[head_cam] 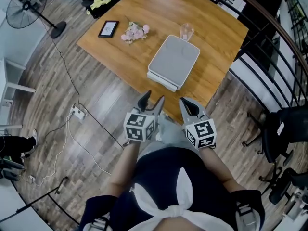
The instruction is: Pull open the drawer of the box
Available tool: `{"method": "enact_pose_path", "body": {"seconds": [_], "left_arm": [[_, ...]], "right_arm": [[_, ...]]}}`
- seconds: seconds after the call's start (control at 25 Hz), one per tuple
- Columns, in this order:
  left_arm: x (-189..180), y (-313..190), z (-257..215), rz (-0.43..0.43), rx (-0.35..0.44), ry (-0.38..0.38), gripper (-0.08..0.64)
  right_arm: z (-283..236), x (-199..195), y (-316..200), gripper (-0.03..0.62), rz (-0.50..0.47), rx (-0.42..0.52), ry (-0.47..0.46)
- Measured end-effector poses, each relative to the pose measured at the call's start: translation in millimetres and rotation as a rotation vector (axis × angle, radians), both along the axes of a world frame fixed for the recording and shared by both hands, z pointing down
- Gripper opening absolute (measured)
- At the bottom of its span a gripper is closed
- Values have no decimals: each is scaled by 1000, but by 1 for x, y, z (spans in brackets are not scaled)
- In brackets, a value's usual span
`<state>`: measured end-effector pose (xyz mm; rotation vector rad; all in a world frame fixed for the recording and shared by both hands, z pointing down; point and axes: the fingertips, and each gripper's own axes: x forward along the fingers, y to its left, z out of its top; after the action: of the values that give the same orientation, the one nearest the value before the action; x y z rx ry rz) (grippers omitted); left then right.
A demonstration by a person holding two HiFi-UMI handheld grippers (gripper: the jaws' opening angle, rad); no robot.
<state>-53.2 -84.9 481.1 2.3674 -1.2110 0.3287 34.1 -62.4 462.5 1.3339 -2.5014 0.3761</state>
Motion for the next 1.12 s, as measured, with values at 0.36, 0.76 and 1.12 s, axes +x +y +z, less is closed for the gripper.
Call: {"method": "enact_pose_path", "body": {"seconds": [0.36, 0.76, 1.12], "left_arm": [[-4, -36, 44, -14, -177, 82, 260], [12, -56, 97, -45, -371, 280, 287], [17, -75, 128, -54, -461, 367, 296]], "right_arm": [[6, -4, -42, -2, 10, -23, 7], [25, -1, -66, -2, -4, -69, 20], [31, 3, -86, -3, -19, -76, 26]]}}
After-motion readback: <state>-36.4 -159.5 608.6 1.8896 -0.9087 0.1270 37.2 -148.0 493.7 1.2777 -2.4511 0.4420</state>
